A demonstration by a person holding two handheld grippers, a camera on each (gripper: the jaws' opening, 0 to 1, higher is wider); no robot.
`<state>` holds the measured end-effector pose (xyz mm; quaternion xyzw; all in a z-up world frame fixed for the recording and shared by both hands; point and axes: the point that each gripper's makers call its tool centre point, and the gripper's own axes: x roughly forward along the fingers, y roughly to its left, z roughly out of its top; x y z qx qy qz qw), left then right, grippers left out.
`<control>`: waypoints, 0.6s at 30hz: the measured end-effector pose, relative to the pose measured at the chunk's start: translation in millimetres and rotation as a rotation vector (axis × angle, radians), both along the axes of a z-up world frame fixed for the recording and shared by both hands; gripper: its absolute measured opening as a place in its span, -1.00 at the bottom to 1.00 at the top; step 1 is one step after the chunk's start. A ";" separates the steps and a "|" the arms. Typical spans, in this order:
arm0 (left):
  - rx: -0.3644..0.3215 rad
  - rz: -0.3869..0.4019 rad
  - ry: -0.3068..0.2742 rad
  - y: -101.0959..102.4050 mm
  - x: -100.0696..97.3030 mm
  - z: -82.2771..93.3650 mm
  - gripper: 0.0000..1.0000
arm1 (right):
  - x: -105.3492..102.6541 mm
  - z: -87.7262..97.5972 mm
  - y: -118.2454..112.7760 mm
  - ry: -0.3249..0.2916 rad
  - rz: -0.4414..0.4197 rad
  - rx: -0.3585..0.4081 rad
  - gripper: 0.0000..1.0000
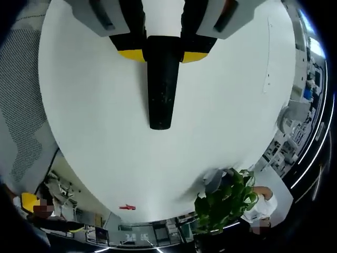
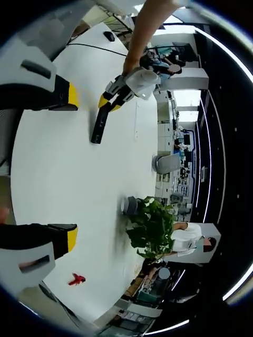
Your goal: Press the specified remote control buttons in sequence, fully releasing each button before pressing the next.
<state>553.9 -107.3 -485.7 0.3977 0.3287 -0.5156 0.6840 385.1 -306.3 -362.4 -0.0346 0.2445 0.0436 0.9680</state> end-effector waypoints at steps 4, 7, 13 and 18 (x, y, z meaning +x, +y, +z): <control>0.003 0.013 -0.001 -0.5 9.9 -5.8 -0.53 | 0.1 -0.7 -0.8 0.002 -0.003 -0.008 0.85; 0.014 0.007 -0.005 -3.2 15.2 -8.7 -0.53 | 0.0 -3.1 -1.0 0.012 -0.001 -0.011 0.84; 0.083 -0.051 -0.035 -2.5 23.3 -18.7 -0.53 | -0.4 -4.9 -3.2 0.021 -0.009 -0.019 0.83; 0.120 -0.074 -0.041 -1.1 33.0 -25.0 -0.53 | -0.5 -7.0 -3.5 0.031 -0.010 -0.024 0.82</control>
